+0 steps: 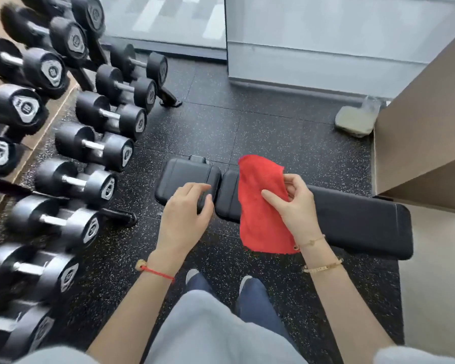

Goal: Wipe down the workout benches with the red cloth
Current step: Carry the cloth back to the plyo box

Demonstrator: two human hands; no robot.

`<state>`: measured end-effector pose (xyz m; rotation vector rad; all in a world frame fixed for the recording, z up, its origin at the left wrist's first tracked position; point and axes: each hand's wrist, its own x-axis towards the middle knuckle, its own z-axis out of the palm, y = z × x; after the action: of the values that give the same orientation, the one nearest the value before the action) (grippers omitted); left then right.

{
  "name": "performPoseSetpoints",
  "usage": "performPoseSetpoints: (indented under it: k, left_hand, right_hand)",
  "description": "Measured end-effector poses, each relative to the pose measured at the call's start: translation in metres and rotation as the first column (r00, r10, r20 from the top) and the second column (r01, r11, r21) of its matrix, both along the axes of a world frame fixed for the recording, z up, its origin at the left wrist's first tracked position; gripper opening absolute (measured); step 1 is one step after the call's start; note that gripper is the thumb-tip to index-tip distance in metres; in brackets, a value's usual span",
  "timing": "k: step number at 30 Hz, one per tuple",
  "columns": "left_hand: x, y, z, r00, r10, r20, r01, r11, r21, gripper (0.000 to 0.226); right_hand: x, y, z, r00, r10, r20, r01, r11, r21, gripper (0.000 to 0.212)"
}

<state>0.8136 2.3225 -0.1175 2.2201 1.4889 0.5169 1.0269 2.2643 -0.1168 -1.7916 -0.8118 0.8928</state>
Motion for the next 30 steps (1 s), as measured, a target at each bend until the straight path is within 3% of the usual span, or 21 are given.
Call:
performPoseSetpoints:
  k: [7, 16, 23, 30]
  left_hand:
    - [-0.038, -0.048, 0.039, 0.981, 0.166, 0.096, -0.169, 0.986, 0.013, 0.024]
    - [-0.098, -0.113, 0.038, 0.919, 0.386, 0.079, -0.386, 0.922, -0.021, 0.022]
    - [-0.139, -0.161, 0.043, 0.809, 0.581, 0.091, -0.581, 0.813, -0.036, 0.022]
    - [-0.179, -0.227, 0.044, 0.625, 0.773, 0.109, -0.77, 0.634, -0.076, 0.021]
  right_hand:
    - [-0.024, -0.02, 0.05, 0.989, 0.145, 0.02, -0.146, 0.986, 0.081, 0.035]
    - [-0.075, -0.042, 0.055, 0.955, 0.285, -0.08, -0.276, 0.955, 0.105, 0.034]
    - [-0.119, -0.05, 0.054, 0.893, 0.432, -0.128, -0.419, 0.901, 0.113, 0.032]
    - [-0.179, -0.061, 0.057, 0.75, 0.651, -0.116, -0.645, 0.759, 0.093, 0.032]
